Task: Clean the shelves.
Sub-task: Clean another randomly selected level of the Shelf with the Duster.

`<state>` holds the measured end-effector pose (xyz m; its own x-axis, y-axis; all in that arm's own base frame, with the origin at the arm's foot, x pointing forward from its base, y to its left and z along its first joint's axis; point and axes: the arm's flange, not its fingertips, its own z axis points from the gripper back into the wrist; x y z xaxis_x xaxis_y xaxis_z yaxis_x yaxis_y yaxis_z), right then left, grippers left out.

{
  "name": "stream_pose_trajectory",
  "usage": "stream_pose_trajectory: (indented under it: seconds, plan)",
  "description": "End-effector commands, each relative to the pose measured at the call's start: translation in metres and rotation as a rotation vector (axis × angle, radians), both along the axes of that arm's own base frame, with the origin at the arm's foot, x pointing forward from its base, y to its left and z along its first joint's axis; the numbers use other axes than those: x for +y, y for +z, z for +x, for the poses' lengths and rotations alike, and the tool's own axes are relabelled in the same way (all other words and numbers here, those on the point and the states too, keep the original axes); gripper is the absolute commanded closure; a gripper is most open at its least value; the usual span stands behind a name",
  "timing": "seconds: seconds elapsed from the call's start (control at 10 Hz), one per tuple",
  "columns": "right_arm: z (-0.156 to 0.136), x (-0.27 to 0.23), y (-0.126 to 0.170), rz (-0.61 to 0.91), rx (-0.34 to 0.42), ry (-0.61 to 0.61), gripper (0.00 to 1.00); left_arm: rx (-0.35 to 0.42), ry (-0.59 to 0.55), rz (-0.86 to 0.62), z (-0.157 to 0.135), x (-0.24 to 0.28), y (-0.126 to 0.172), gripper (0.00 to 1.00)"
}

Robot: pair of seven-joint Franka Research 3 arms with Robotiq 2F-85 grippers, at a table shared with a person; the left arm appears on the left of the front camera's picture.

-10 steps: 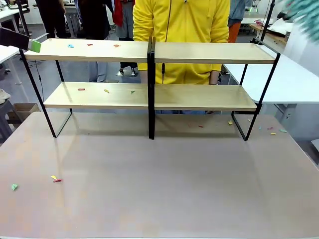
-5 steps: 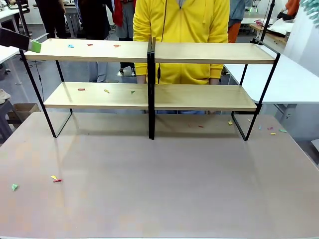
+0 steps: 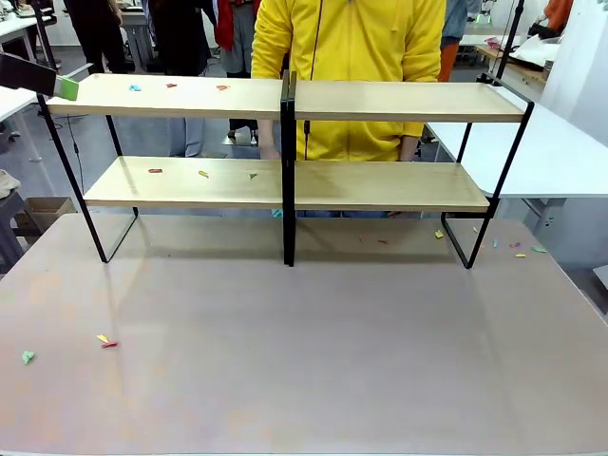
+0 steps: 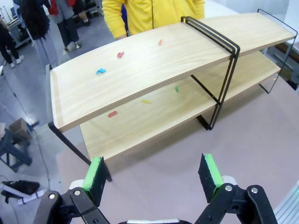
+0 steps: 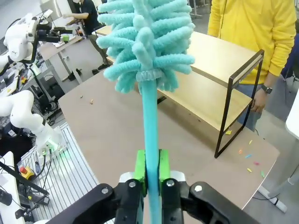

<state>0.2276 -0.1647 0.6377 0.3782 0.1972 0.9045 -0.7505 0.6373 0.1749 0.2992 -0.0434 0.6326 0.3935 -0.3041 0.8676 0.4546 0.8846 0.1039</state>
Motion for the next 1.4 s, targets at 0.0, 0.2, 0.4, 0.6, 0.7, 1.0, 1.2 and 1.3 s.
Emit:
stream_pose_trajectory:
  seconds: [0.0,0.2,0.4,0.6,0.7,1.0,1.2,1.3]
  plan:
    - [0.001,-0.002,0.000,0.006,-0.022,0.014,0.87,-0.006,0.005,-0.001,0.000,0.000,-0.001,0.00]
    - [0.001,-0.002,0.000,0.006,-0.022,0.014,0.87,-0.006,0.005,-0.001,0.000,0.000,-0.001,0.00]
    - [-0.029,0.010,-0.014,-0.335,0.149,0.090,0.87,-0.006,0.005,-0.001,0.000,0.000,-0.001,0.00]
    - [-0.079,0.059,-0.058,-0.571,0.192,0.299,0.87,-0.006,0.005,-0.001,0.000,0.000,-0.001,0.00]
    - [-0.092,0.085,-0.082,-0.616,0.229,0.383,0.87,-0.006,0.005,-0.001,0.000,0.000,-0.001,0.00]
    - [-0.086,0.086,-0.093,-0.619,0.342,0.308,0.87,-0.006,0.005,-0.001,0.000,0.000,-0.001,0.00]
    - [-0.073,0.136,-0.115,-0.840,0.346,0.378,0.87,-0.006,0.005,-0.001,0.000,0.000,-0.001,0.00]
    - [-0.037,0.166,-0.137,-0.847,0.361,0.390,0.87,-0.006,0.005,-0.001,0.000,0.000,-0.001,0.00]
